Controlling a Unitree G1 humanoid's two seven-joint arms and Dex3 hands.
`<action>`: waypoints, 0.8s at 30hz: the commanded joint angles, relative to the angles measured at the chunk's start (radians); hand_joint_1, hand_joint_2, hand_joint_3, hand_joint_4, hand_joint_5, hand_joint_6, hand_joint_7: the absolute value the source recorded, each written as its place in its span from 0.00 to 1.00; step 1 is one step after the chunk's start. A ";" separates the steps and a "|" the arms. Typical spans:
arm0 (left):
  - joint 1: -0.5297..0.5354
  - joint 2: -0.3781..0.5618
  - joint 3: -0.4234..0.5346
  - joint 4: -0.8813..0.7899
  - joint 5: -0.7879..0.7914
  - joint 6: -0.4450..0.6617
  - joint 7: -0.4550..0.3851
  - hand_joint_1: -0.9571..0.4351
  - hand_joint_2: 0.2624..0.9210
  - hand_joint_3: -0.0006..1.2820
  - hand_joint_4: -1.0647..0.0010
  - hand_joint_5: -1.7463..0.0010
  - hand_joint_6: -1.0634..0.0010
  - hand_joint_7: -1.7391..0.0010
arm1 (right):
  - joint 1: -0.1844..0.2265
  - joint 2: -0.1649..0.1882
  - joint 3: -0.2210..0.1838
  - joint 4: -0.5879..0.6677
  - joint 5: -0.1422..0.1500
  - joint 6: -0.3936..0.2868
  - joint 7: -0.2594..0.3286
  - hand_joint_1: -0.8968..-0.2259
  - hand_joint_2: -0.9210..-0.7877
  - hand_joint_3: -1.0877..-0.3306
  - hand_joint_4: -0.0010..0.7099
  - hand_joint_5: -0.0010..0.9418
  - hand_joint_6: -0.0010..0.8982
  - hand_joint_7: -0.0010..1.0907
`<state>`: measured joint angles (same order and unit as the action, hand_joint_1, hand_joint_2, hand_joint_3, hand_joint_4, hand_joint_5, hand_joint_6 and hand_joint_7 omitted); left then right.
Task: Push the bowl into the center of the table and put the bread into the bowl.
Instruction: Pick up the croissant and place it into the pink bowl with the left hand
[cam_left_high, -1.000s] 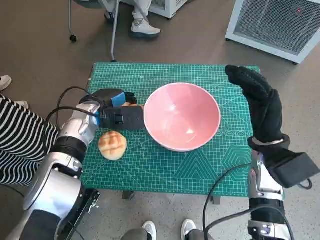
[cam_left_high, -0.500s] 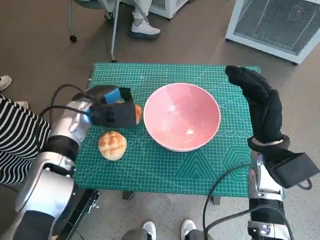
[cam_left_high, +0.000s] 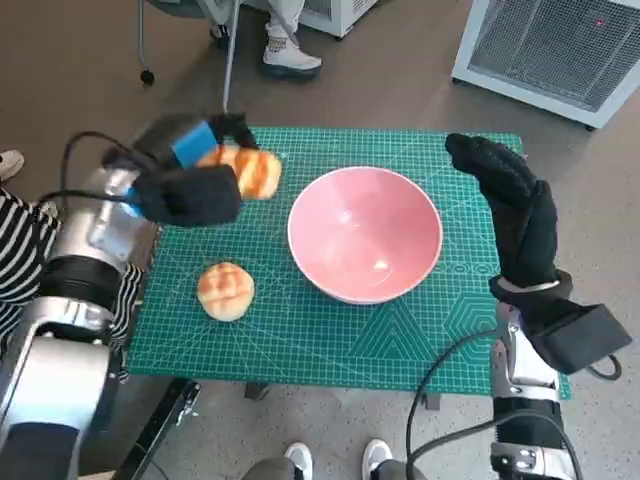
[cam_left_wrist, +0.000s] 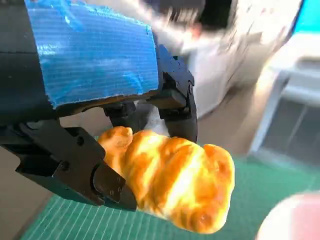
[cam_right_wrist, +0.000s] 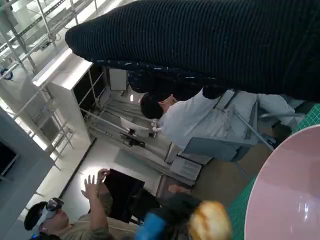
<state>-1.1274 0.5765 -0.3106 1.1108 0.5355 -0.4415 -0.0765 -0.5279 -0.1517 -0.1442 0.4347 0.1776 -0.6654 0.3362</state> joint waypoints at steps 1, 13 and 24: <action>-0.008 0.037 0.051 -0.089 -0.048 -0.046 0.005 0.69 1.00 0.07 0.34 0.33 0.45 0.31 | 0.023 0.003 0.000 0.014 0.015 0.007 0.002 0.13 0.00 0.45 0.30 0.00 0.05 0.53; 0.074 0.025 0.115 -0.398 -0.099 -0.027 -0.029 0.69 1.00 0.06 0.34 0.33 0.44 0.32 | 0.024 -0.006 -0.003 0.017 0.029 0.007 0.010 0.13 0.00 0.46 0.30 0.00 0.05 0.53; 0.141 -0.097 0.053 -0.671 -0.070 0.068 -0.100 0.69 1.00 0.06 0.38 0.31 0.40 0.34 | 0.026 -0.001 -0.004 0.017 0.035 0.006 0.016 0.12 0.00 0.46 0.30 0.00 0.05 0.53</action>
<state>-0.9875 0.5148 -0.2304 0.4667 0.4606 -0.3809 -0.1493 -0.5280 -0.1532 -0.1479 0.4403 0.1977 -0.6658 0.3445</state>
